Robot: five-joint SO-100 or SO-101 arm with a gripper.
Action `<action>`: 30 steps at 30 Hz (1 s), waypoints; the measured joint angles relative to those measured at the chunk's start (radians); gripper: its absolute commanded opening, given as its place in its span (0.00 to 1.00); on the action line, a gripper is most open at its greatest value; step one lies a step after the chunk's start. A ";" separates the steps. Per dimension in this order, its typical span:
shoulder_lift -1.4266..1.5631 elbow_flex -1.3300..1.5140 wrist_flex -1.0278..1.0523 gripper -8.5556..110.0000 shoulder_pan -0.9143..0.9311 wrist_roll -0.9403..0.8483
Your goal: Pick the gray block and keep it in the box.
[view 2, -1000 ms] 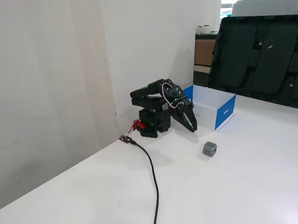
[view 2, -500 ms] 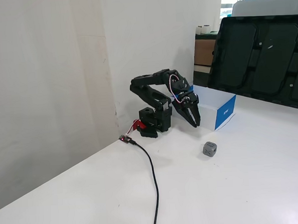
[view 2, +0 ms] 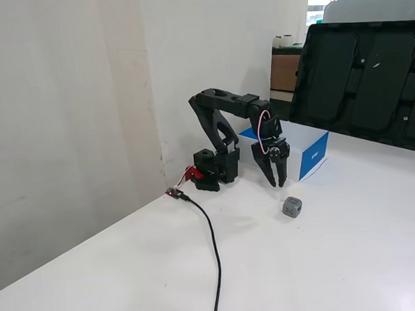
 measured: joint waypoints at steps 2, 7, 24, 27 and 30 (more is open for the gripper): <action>-0.028 -0.003 -0.015 0.28 -0.015 0.000; -0.097 -0.003 -0.060 0.30 -0.017 0.015; -0.350 -0.075 -0.150 0.32 -0.067 0.035; -0.374 -0.075 -0.169 0.32 -0.061 0.040; -0.394 -0.075 -0.186 0.32 -0.077 0.040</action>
